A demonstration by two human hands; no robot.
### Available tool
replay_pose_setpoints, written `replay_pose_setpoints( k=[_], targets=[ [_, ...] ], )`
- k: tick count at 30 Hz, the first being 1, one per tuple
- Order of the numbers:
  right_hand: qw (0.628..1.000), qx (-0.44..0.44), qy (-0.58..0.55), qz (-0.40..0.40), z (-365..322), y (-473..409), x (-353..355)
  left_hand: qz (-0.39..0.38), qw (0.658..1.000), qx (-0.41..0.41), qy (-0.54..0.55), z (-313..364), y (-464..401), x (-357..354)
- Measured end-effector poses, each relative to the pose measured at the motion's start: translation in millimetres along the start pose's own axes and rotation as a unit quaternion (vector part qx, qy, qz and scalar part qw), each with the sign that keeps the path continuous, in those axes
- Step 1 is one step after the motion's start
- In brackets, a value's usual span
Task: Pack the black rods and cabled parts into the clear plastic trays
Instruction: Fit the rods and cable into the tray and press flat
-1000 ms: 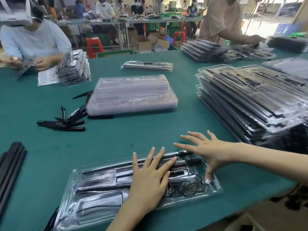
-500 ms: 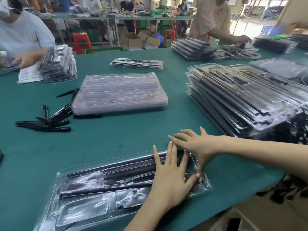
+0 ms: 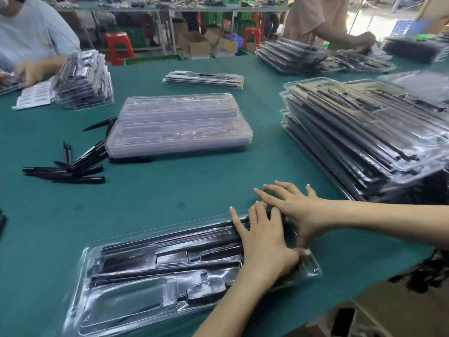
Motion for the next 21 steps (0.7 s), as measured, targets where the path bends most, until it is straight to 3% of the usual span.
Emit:
replay_pose_setpoints(
  k=[8,11,14,17,19,21],
  targets=[
    [1.0,0.015,-0.015,0.024,-0.4,-2.4,-5.5,0.007,1.0,-0.007,-0.005,3.6,0.9,-5.5],
    [1.0,0.002,-0.002,0.031,0.6,-1.3,-5.1,0.009,0.994,-0.057,0.091,-0.8,10.6,6.5],
    [1.0,-0.021,-0.005,0.019,3.9,0.0,-4.5,0.091,0.974,-0.1,0.182,-34.7,35.2,36.9],
    [0.999,-0.039,-0.024,-0.023,10.3,0.6,-2.6,0.187,0.982,-0.026,-0.025,-87.0,68.5,60.7],
    [0.997,-0.034,-0.035,-0.056,11.6,1.8,8.6,0.149,0.981,0.046,-0.112,-112.5,83.7,60.2],
    [0.992,0.008,-0.125,-0.01,-2.6,1.3,28.1,0.102,0.984,0.075,-0.124,-127.4,88.8,48.2]
  ],
)
Point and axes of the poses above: each hand's wrist, its own y-axis away from the middle knuckle, its own x-axis out of the back of the hand, z = x × y, the point moved 4 cm from there along -y, towards the middle knuckle, and after that the axes turned 13 degrees about -z, right-handed, at the moved point
